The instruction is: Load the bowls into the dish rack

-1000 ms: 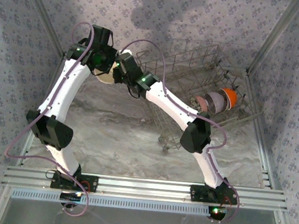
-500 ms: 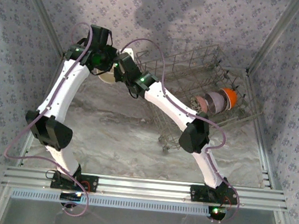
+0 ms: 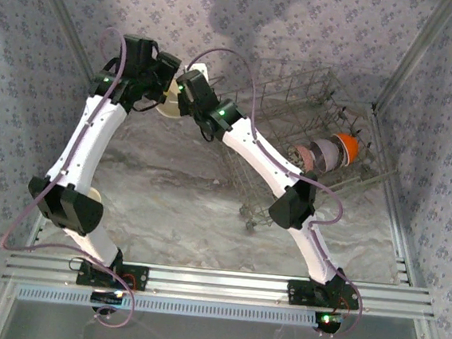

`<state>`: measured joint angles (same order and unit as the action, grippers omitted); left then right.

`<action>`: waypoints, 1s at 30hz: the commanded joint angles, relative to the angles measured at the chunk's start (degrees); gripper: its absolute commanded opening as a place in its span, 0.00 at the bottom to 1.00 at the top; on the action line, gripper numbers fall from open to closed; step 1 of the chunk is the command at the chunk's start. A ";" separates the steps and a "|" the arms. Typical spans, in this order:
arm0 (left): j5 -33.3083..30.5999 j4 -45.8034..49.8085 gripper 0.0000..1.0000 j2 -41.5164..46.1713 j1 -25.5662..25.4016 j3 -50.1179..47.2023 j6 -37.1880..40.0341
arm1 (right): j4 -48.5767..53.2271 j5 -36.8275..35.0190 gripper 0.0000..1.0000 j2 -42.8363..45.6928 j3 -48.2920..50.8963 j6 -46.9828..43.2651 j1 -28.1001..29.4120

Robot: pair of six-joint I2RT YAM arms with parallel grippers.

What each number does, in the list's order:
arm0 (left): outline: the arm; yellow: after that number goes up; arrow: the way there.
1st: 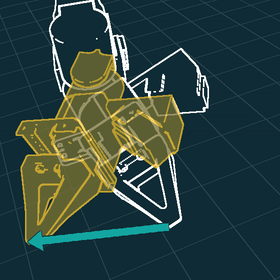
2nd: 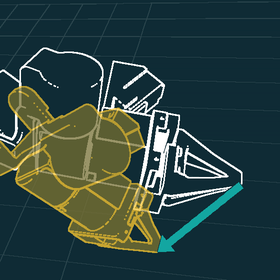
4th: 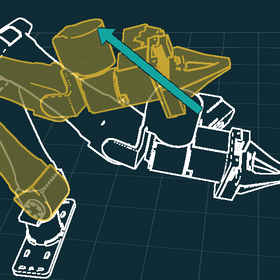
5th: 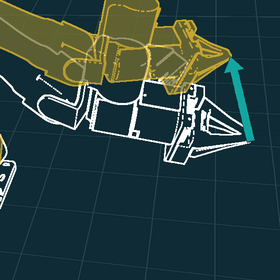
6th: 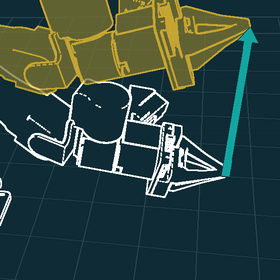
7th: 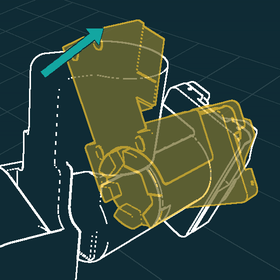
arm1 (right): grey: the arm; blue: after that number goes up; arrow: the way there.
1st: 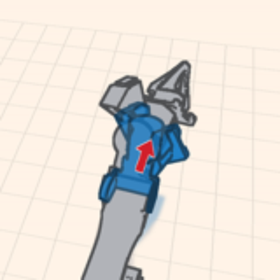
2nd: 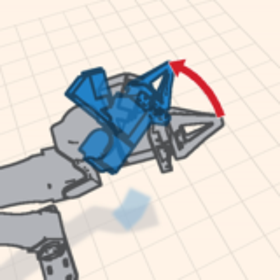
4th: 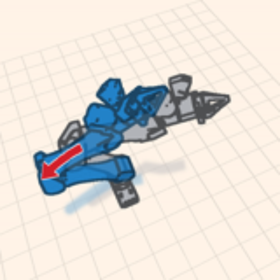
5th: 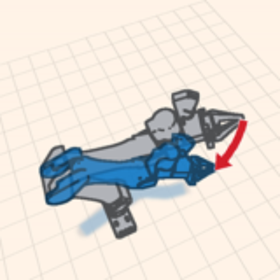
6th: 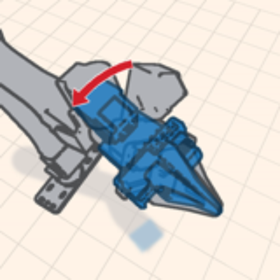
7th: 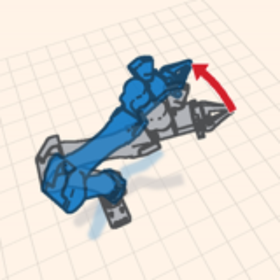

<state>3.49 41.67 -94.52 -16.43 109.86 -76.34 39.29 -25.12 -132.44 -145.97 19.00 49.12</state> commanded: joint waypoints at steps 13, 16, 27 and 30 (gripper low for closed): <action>11.25 -8.65 0.77 0.37 4.49 5.81 8.70 | 2.72 -7.42 0.00 -0.59 -11.95 -5.39 -4.77; 12.06 -9.41 0.77 0.13 5.75 6.54 10.30 | 3.11 -9.33 0.00 0.91 -12.03 -6.86 -6.10; 11.52 -10.82 0.78 -0.75 9.65 3.67 19.01 | 8.13 -17.18 0.00 6.22 -11.27 -13.51 -18.38; 10.82 -12.06 0.78 -1.22 10.25 2.20 20.60 | 7.31 -16.12 0.00 7.97 -9.58 -15.41 -21.84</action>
<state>14.35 32.29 -94.74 -6.76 113.34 -59.48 48.60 -38.65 -130.26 -154.95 5.82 29.82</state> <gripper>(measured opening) 0.777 0.098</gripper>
